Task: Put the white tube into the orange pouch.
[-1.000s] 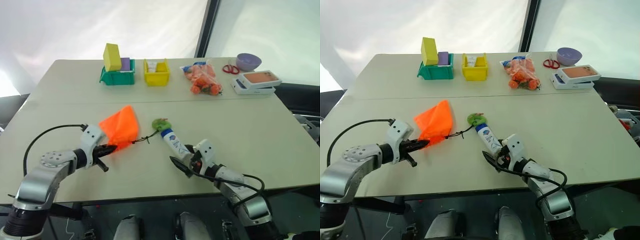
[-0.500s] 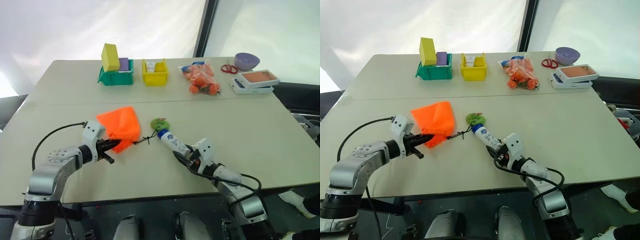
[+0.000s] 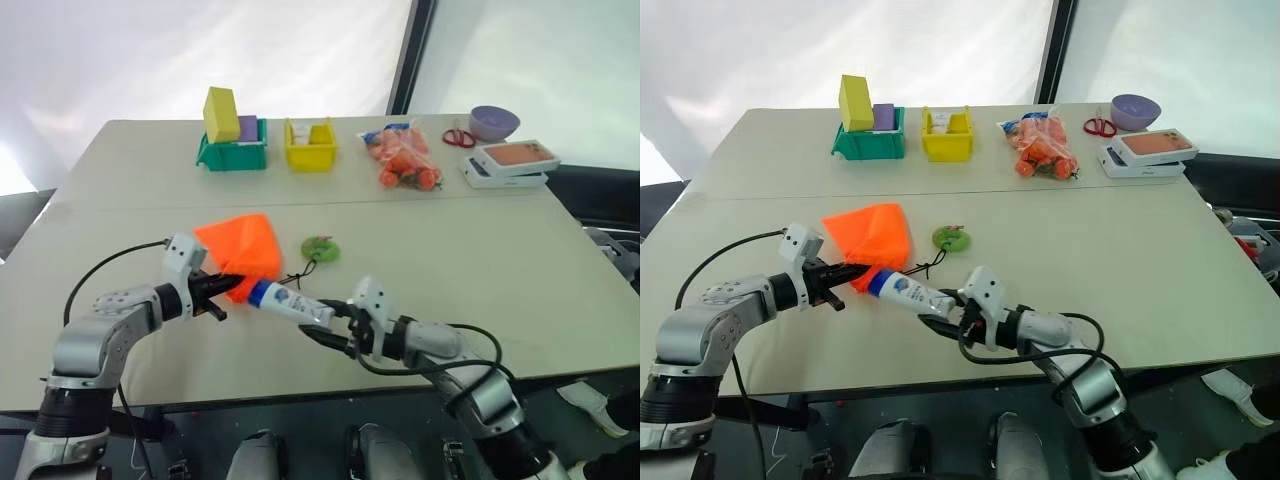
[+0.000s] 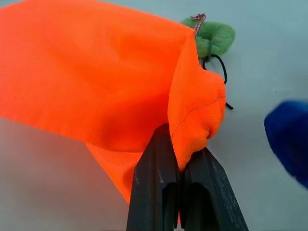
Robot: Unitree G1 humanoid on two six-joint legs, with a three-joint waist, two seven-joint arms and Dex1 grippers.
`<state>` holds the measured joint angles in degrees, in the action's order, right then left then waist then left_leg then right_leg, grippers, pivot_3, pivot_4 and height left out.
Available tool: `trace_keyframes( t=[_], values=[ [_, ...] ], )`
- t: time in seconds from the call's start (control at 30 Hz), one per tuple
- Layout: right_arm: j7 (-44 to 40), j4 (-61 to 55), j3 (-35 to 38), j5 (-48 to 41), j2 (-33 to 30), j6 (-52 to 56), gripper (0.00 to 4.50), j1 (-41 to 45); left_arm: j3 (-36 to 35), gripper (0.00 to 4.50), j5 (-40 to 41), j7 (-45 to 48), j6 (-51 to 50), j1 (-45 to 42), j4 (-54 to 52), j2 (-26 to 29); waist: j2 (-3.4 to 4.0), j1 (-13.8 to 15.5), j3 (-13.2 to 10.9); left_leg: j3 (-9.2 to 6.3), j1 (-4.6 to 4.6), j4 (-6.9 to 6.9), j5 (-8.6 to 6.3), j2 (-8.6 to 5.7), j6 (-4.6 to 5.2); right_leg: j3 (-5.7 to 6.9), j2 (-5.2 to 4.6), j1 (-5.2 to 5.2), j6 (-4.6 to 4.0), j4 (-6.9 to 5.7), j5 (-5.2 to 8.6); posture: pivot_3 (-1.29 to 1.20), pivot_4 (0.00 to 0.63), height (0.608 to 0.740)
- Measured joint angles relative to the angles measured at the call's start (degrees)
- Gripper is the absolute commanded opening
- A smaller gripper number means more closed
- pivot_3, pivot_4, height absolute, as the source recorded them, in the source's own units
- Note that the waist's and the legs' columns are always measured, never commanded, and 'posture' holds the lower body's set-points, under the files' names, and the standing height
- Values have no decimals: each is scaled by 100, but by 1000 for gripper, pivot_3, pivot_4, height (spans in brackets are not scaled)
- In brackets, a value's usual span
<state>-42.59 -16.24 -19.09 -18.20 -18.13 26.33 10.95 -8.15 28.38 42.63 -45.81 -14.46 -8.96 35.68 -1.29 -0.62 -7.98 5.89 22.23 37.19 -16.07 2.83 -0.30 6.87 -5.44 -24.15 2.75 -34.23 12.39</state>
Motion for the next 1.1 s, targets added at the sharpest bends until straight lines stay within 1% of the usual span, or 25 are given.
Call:
trace_keyframes(
  t=[0.17,0.47,0.6,0.9,0.97,1.1],
  values=[
    [71,433,-134,48,316,83,2248,338,1,0,113,34,-100,-9,-30,49,-1,10,1,0,1,0,0,-1,-1,0,-1,1,3,0,-2,0,150,740],
    [171,704,-222,252,362,97,2248,427,0,0,183,3,-119,56,-220,110,-1,-2,1,1,1,0,2,0,-3,0,-1,-1,4,-3,-3,0,150,740],
    [405,898,-191,420,516,10,2248,452,0,0,230,-14,-140,78,-273,123,-1,-3,1,1,1,0,2,0,-4,0,-1,-2,5,-3,-4,0,150,740],
    [695,1116,-131,596,807,-49,2248,550,-44,0,220,-27,-152,129,-364,336,0,-8,0,1,1,-1,2,0,-4,0,0,-2,9,-3,-6,0,150,740],
    [817,1238,-150,737,857,-53,2248,670,-47,0,221,-9,-156,146,-389,378,1,-10,-1,1,1,0,3,0,-5,0,-1,-3,7,-3,-5,0,150,740],
    [1089,1334,-189,920,1184,-39,2248,990,94,0,358,126,-216,221,-754,365,1,-14,-1,1,1,-2,4,1,-8,-1,0,-5,9,-5,-6,0,150,740]
  ],
)
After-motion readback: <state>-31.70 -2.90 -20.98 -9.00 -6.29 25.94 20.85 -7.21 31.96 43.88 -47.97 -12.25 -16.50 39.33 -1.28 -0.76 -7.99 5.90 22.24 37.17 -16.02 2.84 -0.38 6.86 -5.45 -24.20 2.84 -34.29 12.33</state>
